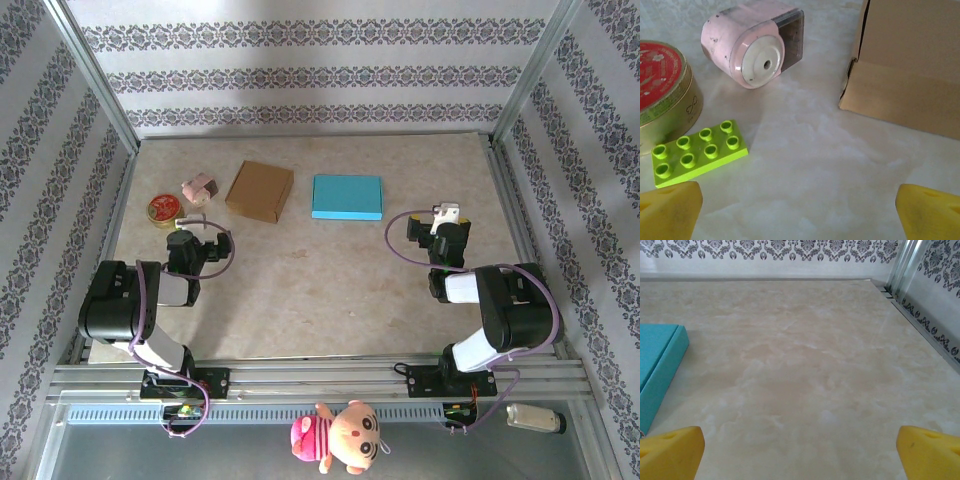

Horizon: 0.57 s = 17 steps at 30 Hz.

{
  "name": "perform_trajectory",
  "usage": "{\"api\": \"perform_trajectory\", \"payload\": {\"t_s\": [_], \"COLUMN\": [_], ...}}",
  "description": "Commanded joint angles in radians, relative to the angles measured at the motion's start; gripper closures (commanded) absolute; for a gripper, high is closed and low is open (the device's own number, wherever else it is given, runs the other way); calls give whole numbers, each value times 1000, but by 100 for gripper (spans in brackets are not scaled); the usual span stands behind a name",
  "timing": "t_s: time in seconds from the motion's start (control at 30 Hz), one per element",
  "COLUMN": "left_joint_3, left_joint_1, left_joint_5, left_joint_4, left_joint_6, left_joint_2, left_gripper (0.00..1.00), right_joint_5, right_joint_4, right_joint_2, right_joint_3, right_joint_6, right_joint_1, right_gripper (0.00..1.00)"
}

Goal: Fold the paper box

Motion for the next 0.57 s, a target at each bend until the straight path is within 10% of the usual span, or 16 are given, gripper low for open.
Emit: {"api": "perform_trajectory", "payload": {"t_s": [0.0,0.53], "left_joint_3": [10,46], "left_joint_1": [8,6], "left_joint_5": [-38,116], "left_joint_4": [102,51], "left_joint_6": [-7,51], "left_joint_2": [-7,1], "left_gripper": [1,1], "right_joint_5": [16,-21], "right_joint_4": [32,21], "right_joint_2": [-12,-13], "right_joint_3": [-2,4], "right_joint_6": [12,19], "right_joint_1": [-6,-21], "right_gripper": [2,2]}}
